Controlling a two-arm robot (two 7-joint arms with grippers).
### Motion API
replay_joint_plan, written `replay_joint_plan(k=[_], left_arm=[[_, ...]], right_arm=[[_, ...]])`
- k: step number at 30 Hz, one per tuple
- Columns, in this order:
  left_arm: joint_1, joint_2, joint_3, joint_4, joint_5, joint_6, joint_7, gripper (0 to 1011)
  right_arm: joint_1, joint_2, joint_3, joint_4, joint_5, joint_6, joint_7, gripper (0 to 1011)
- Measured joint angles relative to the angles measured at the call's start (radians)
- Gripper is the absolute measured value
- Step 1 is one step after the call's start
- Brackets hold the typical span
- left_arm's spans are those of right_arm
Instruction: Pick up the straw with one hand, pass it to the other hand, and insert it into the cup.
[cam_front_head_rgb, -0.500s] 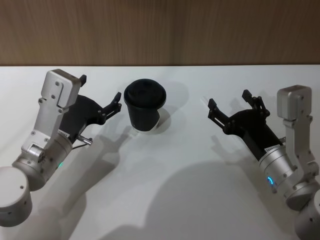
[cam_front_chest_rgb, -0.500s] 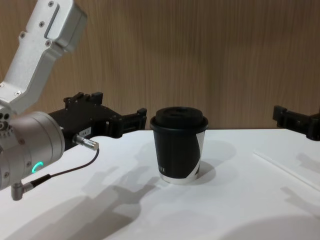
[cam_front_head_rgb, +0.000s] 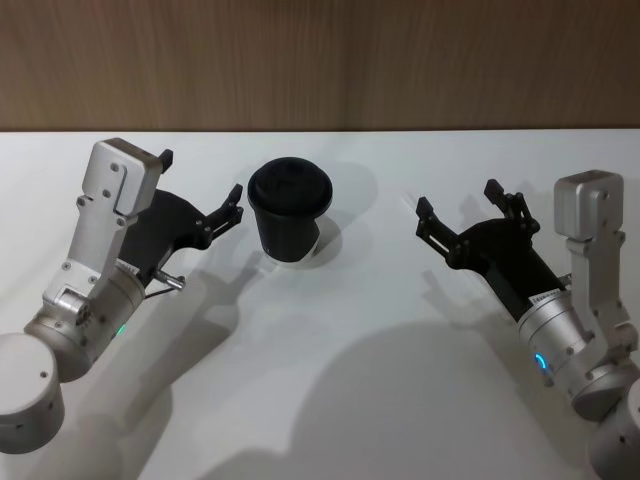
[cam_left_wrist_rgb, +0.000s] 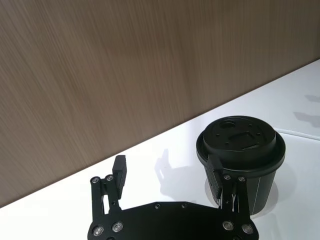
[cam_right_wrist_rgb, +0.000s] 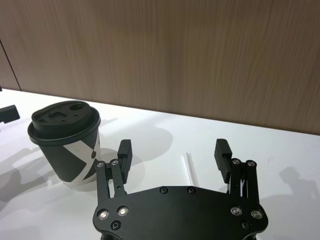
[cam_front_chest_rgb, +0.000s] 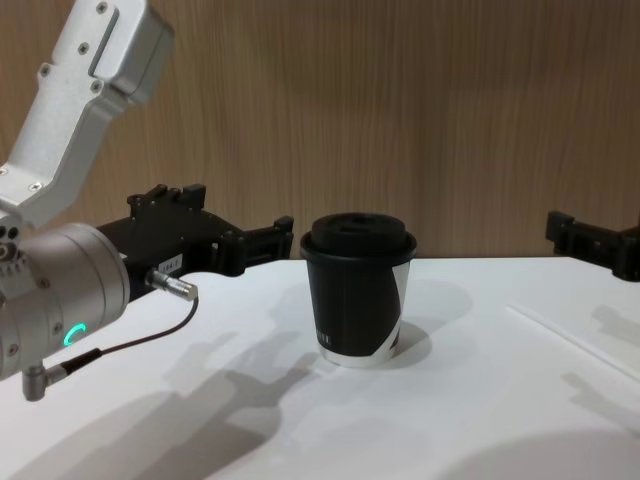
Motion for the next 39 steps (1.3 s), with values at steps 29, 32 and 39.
replay_joint_plan(k=[29, 32, 39], left_arm=[[0.000, 0.000, 0.000, 0.000, 0.000, 0.000, 0.000, 1003], [0.000, 0.000, 0.000, 0.000, 0.000, 0.000, 0.000, 1003], [0.000, 0.000, 0.000, 0.000, 0.000, 0.000, 0.000, 1003]], right_arm=[[0.000, 0.000, 0.000, 0.000, 0.000, 0.000, 0.000, 1001], [0.000, 0.000, 0.000, 0.000, 0.000, 0.000, 0.000, 1001], [0.000, 0.000, 0.000, 0.000, 0.000, 0.000, 0.000, 1001]])
